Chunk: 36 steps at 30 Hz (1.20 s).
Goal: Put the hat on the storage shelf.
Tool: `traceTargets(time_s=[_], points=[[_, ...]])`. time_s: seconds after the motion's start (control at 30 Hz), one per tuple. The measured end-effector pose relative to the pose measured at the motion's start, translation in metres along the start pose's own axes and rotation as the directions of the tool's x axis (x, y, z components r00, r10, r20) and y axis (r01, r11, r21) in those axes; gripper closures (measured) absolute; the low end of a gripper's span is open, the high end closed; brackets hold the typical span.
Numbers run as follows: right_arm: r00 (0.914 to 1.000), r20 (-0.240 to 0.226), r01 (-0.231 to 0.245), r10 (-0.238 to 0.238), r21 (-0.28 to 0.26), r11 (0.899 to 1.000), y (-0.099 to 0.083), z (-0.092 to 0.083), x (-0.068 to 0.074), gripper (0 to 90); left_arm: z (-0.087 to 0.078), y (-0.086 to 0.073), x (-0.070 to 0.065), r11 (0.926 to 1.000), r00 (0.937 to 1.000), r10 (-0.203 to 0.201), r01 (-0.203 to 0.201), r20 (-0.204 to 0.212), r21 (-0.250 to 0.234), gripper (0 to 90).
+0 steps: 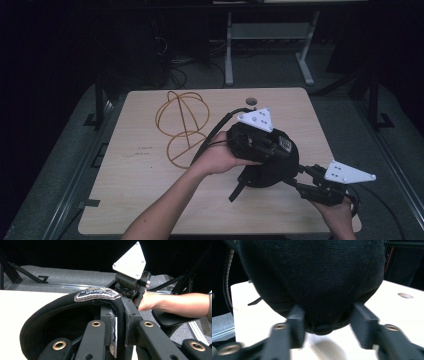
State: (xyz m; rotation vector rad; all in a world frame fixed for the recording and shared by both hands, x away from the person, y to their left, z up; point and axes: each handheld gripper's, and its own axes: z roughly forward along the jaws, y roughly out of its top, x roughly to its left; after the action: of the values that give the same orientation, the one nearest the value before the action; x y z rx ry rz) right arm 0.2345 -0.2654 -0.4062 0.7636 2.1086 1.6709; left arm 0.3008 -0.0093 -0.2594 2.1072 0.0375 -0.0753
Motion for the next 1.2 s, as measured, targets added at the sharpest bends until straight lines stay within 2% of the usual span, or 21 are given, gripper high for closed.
traceTargets(time_s=[0.03,0.17,0.37,0.57,0.73,0.87,1.0,1.2], points=[[0.9999,0.005,0.011,-0.011,0.004,1.000,0.000,0.001,0.001,70.3,0.000,0.000,0.001,1.0000,1.0000,-0.002,0.002,-0.001,0.000,81.1],[0.9999,-0.002,0.013,-0.013,0.012,1.000,0.002,0.002,0.001,74.4,-0.005,-0.005,0.003,0.9999,0.9997,-0.013,0.013,-0.022,0.007,80.9],[0.9996,-0.020,-0.020,0.020,0.046,0.999,0.007,0.000,-0.002,75.1,-0.012,-0.015,0.007,0.9989,0.9970,-0.038,0.040,-0.068,0.023,77.9],[0.9983,-0.027,-0.050,0.052,0.072,0.996,0.018,-0.003,-0.004,75.2,-0.020,-0.026,0.008,0.9977,0.9919,-0.064,0.066,-0.109,0.017,72.2],[0.9962,-0.040,-0.073,0.078,0.110,0.991,0.028,-0.002,-0.007,75.3,-0.025,-0.037,0.011,0.9954,0.9859,-0.083,0.089,-0.145,0.034,63.6],[0.9944,-0.042,-0.090,0.097,0.143,0.986,0.035,-0.001,-0.009,75.4,-0.032,-0.044,0.008,0.9955,0.9826,-0.078,0.086,-0.168,0.039,56.0],[0.9907,-0.052,-0.117,0.126,0.156,0.981,0.038,0.000,-0.013,75.4,-0.041,-0.050,0.008,0.9950,0.9809,-0.086,0.093,-0.175,0.036,50.1],[0.9890,-0.048,-0.130,0.140,0.174,0.976,0.042,0.000,-0.016,75.5,-0.055,-0.061,0.005,0.9949,0.9771,-0.093,0.099,-0.191,0.023,45.7]])
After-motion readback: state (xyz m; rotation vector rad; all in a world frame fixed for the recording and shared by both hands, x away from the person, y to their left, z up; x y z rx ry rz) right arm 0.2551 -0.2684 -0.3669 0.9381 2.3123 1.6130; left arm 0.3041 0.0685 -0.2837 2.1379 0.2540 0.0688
